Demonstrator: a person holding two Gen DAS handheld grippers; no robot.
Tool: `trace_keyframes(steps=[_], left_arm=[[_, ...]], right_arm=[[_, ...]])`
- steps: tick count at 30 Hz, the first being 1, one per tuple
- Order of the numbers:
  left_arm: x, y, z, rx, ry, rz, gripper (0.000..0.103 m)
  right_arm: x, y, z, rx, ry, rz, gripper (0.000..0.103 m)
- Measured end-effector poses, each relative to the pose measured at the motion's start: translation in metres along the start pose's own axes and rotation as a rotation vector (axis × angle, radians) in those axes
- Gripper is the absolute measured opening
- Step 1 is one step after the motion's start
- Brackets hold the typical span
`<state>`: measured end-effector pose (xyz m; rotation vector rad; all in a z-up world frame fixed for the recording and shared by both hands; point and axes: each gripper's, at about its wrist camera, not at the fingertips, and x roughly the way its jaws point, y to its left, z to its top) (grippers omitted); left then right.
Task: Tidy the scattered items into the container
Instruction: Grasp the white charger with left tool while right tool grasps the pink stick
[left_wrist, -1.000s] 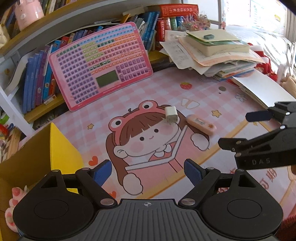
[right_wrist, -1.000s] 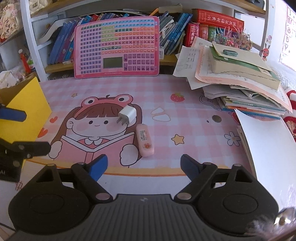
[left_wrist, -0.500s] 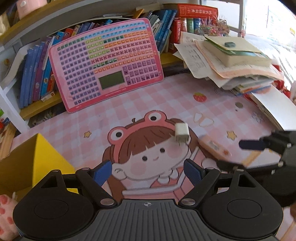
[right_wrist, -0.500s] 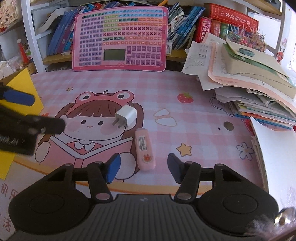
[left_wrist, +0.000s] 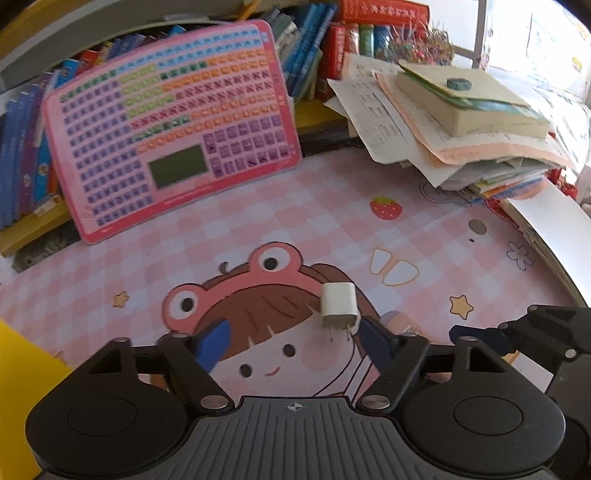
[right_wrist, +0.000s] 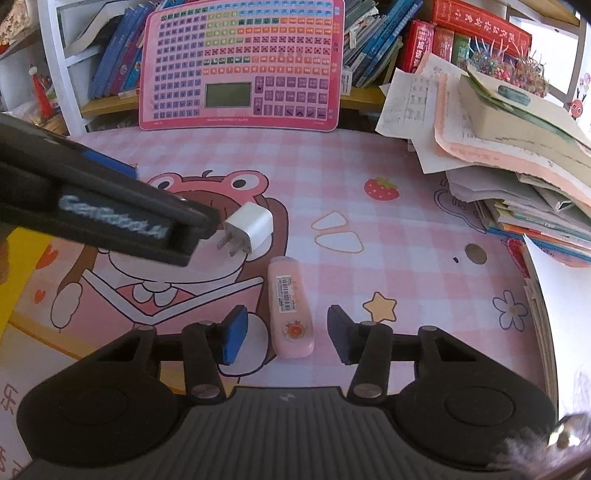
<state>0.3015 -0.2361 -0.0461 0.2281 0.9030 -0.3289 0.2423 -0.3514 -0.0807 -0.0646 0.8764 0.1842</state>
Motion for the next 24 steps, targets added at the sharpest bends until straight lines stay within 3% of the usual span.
trace_keyframes(steps=[5, 12, 24], left_arm=[[0.02, -0.003, 0.004, -0.016, 0.022, -0.027, 0.057], [0.038, -0.006, 0.01, -0.045, 0.04, -0.087, 0.046], [0.055, -0.016, 0.016, -0.018, 0.065, -0.086, 0.03]], right_arm=[[0.004, -0.003, -0.002, 0.013, 0.01, -0.001, 0.041], [0.006, -0.002, -0.003, 0.008, 0.008, 0.002, 0.039], [0.011, 0.002, 0.001, -0.018, 0.007, 0.002, 0.031]])
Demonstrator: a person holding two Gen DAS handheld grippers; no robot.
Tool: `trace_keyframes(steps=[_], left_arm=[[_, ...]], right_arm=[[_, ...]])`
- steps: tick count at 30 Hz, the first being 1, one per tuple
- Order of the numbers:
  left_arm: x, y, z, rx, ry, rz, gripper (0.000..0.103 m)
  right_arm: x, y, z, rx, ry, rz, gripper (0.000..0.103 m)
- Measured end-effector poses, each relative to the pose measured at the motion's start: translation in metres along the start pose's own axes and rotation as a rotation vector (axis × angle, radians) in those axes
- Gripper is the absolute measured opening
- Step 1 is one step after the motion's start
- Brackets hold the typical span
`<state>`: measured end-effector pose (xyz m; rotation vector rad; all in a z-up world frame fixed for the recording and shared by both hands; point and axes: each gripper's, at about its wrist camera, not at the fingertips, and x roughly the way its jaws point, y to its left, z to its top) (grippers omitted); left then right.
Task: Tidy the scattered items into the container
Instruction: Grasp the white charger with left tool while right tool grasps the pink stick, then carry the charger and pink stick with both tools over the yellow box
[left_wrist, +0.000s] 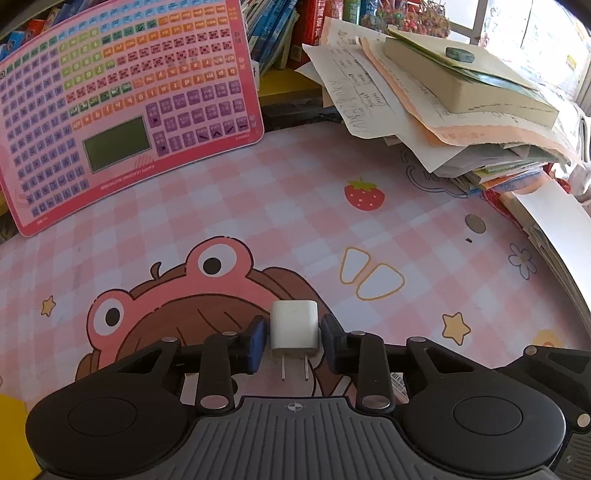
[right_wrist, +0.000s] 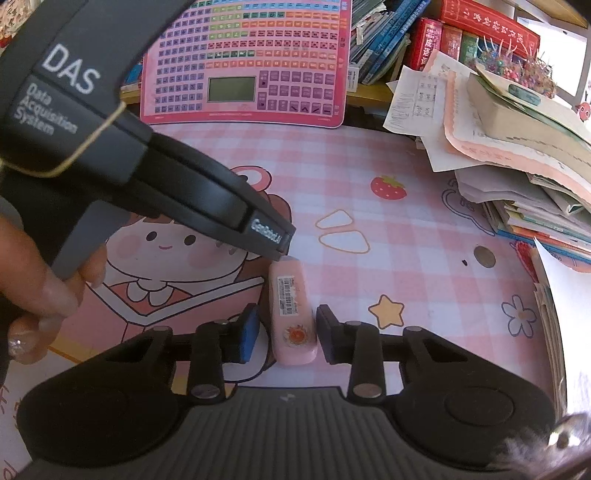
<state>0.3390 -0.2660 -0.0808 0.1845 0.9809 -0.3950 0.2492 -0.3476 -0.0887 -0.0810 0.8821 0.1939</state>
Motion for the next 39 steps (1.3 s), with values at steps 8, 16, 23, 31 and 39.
trace_keyframes(steps=[8, 16, 23, 31, 39], left_arm=[[-0.003, 0.005, -0.004, -0.011, 0.0, 0.02, 0.025], [-0.028, 0.009, -0.014, -0.02, -0.03, 0.021, 0.025], [-0.067, 0.012, -0.025, -0.01, -0.074, 0.003, 0.025], [-0.116, 0.015, -0.038, -0.019, -0.128, -0.013, 0.025], [-0.149, 0.019, -0.059, -0.016, -0.155, -0.012, 0.025]], right_arm=[[0.001, 0.0, 0.0, -0.017, -0.002, 0.008, 0.023], [-0.009, 0.002, 0.0, -0.03, -0.009, 0.026, 0.023], [-0.026, 0.007, -0.001, -0.038, -0.02, 0.042, 0.023], [-0.047, 0.015, -0.007, -0.04, -0.029, 0.052, 0.023], [-0.062, 0.029, -0.013, -0.058, -0.034, 0.062, 0.023]])
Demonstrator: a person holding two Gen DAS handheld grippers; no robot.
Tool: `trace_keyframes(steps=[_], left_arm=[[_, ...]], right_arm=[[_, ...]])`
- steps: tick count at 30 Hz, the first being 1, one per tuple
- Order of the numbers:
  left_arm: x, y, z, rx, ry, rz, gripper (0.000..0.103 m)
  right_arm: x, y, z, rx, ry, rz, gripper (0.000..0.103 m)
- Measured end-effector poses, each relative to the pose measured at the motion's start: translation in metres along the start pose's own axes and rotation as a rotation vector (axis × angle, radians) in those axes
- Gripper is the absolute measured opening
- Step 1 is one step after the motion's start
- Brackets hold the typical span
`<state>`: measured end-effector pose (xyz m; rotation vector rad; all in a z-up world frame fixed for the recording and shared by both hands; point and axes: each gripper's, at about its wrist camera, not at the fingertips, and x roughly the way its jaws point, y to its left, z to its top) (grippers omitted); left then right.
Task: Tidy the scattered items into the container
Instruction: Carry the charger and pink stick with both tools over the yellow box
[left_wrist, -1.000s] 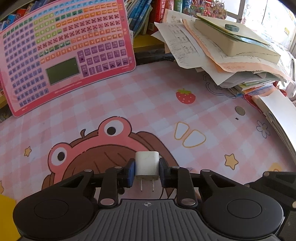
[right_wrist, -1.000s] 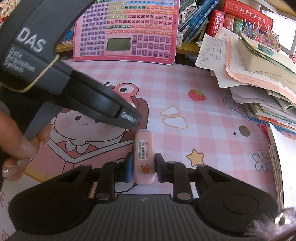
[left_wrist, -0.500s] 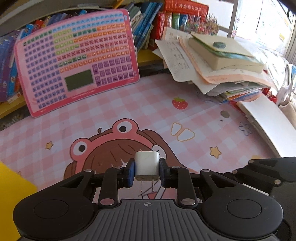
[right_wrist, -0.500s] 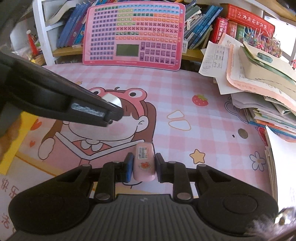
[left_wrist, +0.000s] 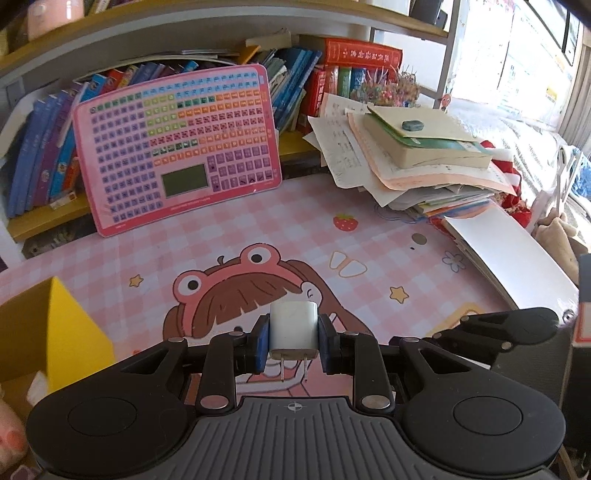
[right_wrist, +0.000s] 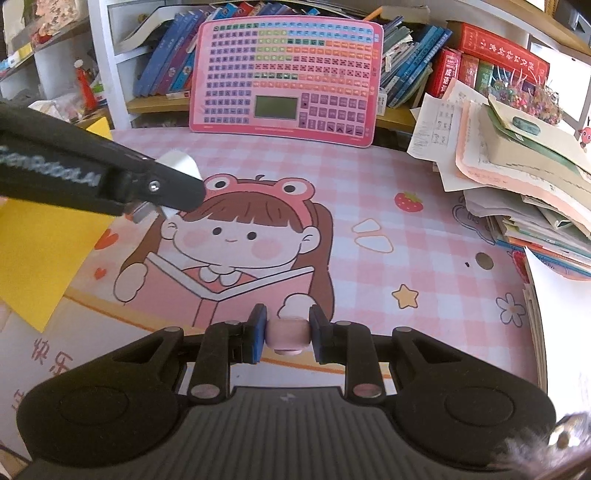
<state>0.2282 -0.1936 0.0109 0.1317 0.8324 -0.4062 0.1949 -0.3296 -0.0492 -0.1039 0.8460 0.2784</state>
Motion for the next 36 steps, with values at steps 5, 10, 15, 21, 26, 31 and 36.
trace_keyframes(steps=[5, 10, 15, 21, 26, 31, 36], left_arm=[[-0.022, 0.005, -0.009, -0.012, -0.017, 0.001, 0.025], [-0.044, 0.007, -0.02, -0.027, -0.039, 0.002, 0.025], [-0.06, 0.011, -0.033, -0.055, -0.048, 0.0, 0.025], [-0.076, 0.018, -0.041, -0.087, -0.07, 0.0, 0.025], [-0.089, 0.022, -0.046, -0.09, -0.089, -0.005, 0.025], [-0.101, 0.027, -0.053, -0.076, -0.099, -0.009, 0.025], [-0.115, 0.035, -0.062, -0.059, -0.11, -0.019, 0.025]], right_arm=[[-0.01, 0.008, -0.001, -0.014, -0.005, 0.012, 0.023], [-0.019, 0.014, -0.004, -0.021, -0.003, 0.021, 0.023], [-0.022, 0.018, -0.008, -0.027, 0.004, 0.019, 0.023], [-0.025, 0.027, -0.012, -0.046, 0.014, 0.031, 0.023], [-0.028, 0.035, -0.013, -0.061, 0.013, 0.036, 0.023], [-0.035, 0.039, -0.013, -0.077, 0.015, 0.031, 0.023], [-0.045, 0.047, -0.014, -0.095, 0.011, 0.023, 0.023]])
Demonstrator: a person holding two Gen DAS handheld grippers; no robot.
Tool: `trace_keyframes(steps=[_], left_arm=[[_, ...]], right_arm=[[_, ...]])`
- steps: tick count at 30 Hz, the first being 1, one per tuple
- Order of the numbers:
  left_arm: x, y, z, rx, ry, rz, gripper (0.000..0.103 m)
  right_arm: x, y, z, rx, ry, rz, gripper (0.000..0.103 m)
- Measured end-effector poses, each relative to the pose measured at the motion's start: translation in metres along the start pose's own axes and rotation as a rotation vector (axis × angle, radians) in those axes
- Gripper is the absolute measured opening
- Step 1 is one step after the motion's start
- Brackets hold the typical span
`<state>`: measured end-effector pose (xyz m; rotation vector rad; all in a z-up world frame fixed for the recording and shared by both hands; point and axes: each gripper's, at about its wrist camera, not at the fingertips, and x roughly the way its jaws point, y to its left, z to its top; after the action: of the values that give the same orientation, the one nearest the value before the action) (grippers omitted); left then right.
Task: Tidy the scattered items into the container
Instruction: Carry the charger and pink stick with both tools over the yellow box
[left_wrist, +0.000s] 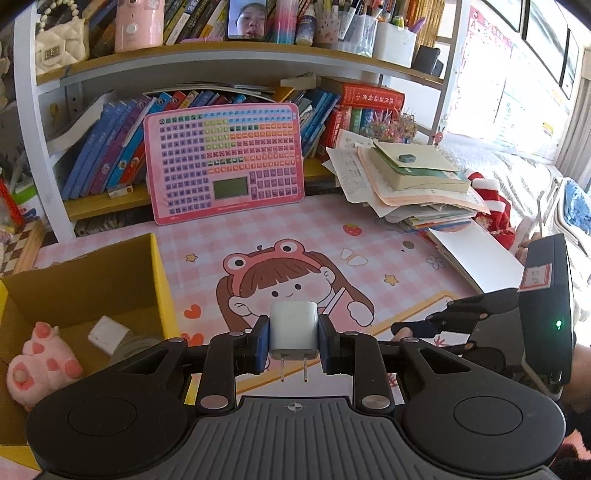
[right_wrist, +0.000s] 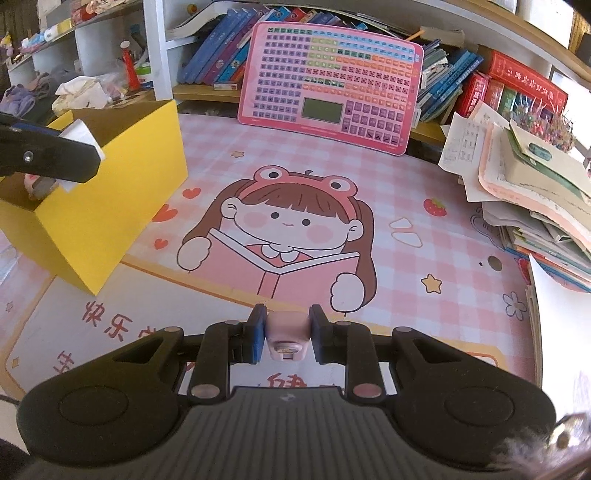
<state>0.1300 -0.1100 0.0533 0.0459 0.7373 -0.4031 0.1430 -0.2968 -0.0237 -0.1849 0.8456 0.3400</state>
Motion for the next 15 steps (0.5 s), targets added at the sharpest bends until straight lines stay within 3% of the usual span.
trace_keyframes(steps=[15], left_arm=[[-0.045, 0.048, -0.024, 0.024, -0.014, -0.061, 0.025]], right_arm=[[-0.036, 0.057, 0.018, -0.012, -0.025, -0.04, 0.023]])
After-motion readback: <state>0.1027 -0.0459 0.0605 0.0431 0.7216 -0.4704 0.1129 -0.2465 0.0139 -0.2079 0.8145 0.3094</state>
